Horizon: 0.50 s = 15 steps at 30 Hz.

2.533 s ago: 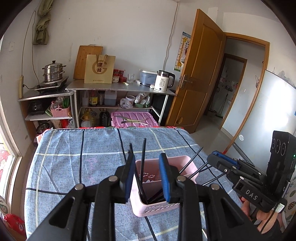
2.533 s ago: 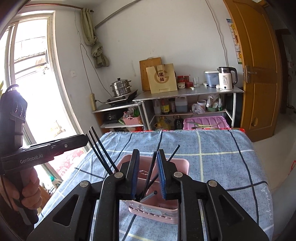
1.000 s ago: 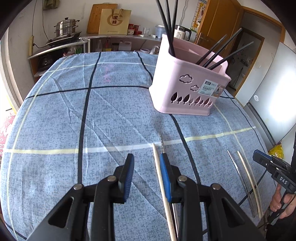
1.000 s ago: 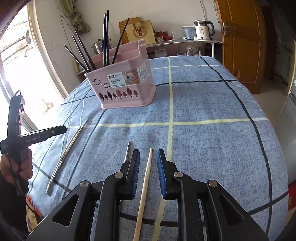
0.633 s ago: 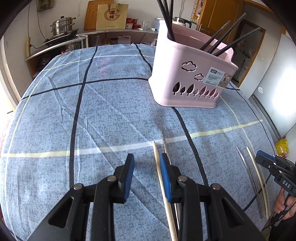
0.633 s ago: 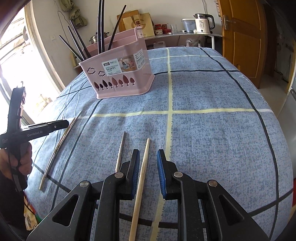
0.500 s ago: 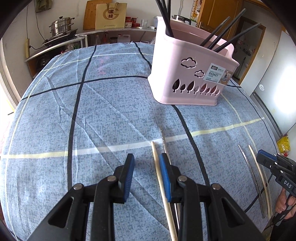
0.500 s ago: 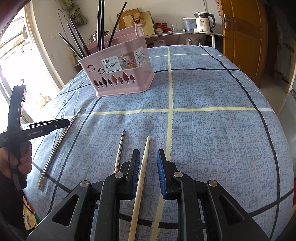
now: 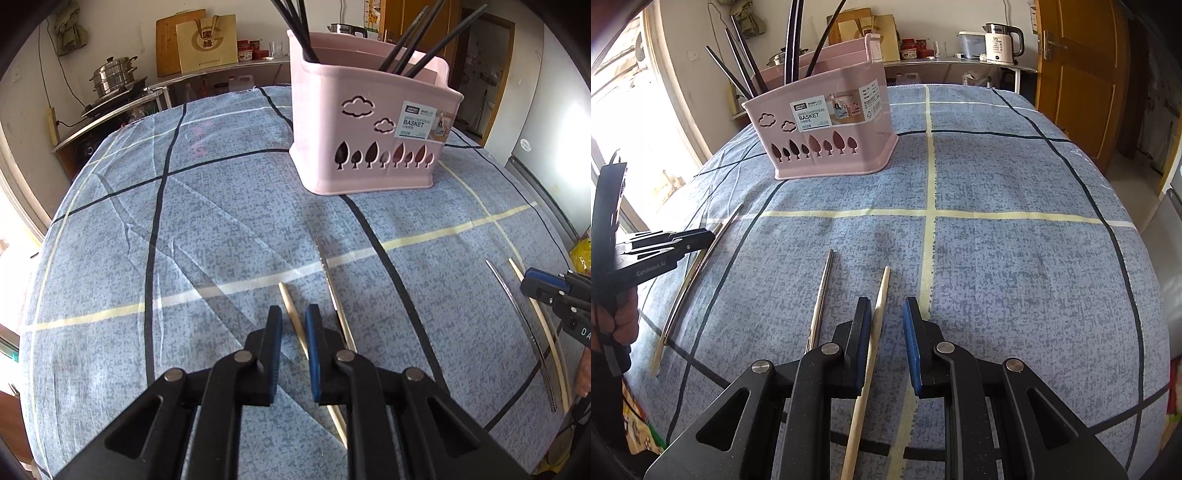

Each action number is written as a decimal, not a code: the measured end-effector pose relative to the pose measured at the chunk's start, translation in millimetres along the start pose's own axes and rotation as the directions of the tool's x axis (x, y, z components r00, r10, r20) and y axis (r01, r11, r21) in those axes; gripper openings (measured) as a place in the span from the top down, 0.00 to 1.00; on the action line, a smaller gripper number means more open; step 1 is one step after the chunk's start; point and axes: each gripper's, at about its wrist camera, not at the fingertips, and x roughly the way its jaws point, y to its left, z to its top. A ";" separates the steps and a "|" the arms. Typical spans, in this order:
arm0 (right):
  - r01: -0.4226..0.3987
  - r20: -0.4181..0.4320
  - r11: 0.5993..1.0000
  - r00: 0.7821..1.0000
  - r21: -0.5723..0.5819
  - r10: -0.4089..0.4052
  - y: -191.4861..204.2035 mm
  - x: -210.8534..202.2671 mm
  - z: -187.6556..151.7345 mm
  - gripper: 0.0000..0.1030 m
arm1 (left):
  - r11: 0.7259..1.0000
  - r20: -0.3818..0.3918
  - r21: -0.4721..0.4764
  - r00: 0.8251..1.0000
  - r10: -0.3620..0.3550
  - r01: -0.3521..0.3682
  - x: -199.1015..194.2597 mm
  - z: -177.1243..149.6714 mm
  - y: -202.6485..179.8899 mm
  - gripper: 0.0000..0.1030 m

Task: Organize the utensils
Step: 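Close the left tool on a wooden chopstick while the right tool grasps another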

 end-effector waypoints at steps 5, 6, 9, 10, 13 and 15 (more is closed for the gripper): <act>0.026 -0.013 0.999 1.000 -0.039 -0.027 6.7 4.3 4.9 0.82 | 1.000 -0.010 -0.004 1.000 -0.008 0.008 -1.0 -2.2 5.2 0.89; 0.031 -0.015 0.998 0.999 -0.049 -0.032 8.3 5.3 5.7 0.84 | 1.000 -0.012 -0.003 1.000 -0.009 0.009 -0.7 -1.9 4.9 0.89; 0.053 -0.017 0.996 0.998 -0.074 -0.054 11.6 7.5 6.6 0.93 | 1.000 -0.015 0.003 1.000 -0.018 0.018 0.6 0.0 3.1 0.89; 0.053 -0.017 0.995 0.998 -0.079 -0.055 12.1 7.9 6.9 0.94 | 1.000 -0.015 0.006 1.000 -0.023 0.023 1.4 1.4 2.2 0.89; 0.052 -0.016 0.995 0.998 -0.081 -0.054 12.2 8.4 8.3 0.95 | 0.999 -0.017 0.012 0.999 -0.030 0.030 3.3 4.9 -0.6 0.91; 0.045 -0.016 0.996 0.999 -0.074 -0.046 11.3 8.3 9.4 0.95 | 0.999 -0.019 0.016 0.999 -0.030 0.031 3.9 6.2 -1.7 0.92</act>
